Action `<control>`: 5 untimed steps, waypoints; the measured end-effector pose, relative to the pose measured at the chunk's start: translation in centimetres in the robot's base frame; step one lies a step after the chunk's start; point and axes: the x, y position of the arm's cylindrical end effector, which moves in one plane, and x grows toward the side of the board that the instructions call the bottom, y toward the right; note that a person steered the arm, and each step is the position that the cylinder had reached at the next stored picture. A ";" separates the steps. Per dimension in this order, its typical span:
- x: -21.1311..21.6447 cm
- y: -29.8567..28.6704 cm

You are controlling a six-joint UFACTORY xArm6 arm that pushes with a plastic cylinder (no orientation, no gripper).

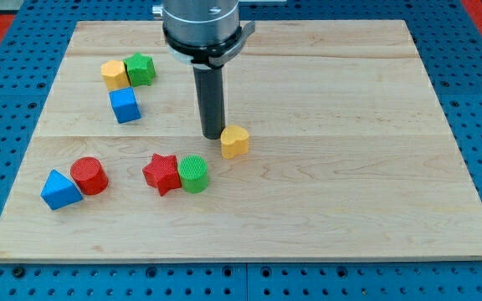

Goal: Push the green circle along with the red star slightly left

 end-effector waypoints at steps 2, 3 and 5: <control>3.4 1.2; 6.4 2.0; 10.4 0.6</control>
